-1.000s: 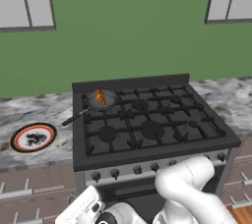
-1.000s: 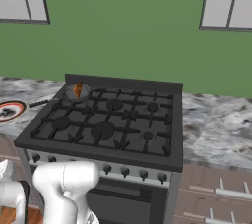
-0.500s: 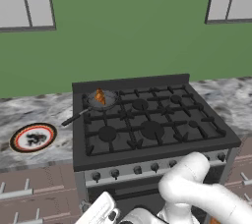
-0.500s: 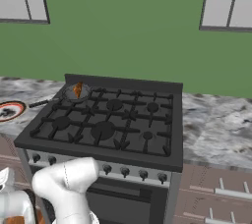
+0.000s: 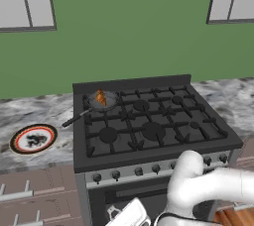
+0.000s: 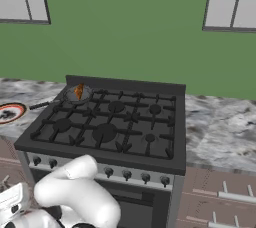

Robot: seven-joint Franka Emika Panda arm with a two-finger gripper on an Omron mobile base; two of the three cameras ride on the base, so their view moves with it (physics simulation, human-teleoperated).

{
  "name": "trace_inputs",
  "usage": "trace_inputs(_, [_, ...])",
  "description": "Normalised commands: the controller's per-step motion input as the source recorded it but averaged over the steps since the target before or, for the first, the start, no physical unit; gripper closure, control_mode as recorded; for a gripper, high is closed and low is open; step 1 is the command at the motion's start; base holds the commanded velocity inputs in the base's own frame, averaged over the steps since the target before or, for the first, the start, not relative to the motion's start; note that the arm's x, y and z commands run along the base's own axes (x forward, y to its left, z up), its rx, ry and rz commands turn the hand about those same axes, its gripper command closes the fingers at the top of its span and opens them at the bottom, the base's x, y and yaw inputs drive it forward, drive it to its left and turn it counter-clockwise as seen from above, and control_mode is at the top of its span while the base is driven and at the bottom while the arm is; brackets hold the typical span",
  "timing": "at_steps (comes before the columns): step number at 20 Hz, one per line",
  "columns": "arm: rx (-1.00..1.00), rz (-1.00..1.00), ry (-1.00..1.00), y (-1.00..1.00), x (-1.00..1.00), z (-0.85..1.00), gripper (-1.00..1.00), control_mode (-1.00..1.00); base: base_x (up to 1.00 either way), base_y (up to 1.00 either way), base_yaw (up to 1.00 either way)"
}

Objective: Pick the croissant and place it on the pan. Then turn on the stove to warm the croissant.

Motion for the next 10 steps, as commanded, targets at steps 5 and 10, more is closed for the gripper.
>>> trace_inputs(5, [0.1,0.0,-0.04,-0.3,0.08,0.0,-1.0,-1.0,0.0,0.0,0.0])
trace_inputs(10, [0.08,-0.01,-0.04,0.0,0.13,0.26,-1.0,-1.0,0.0,0.0,0.0])
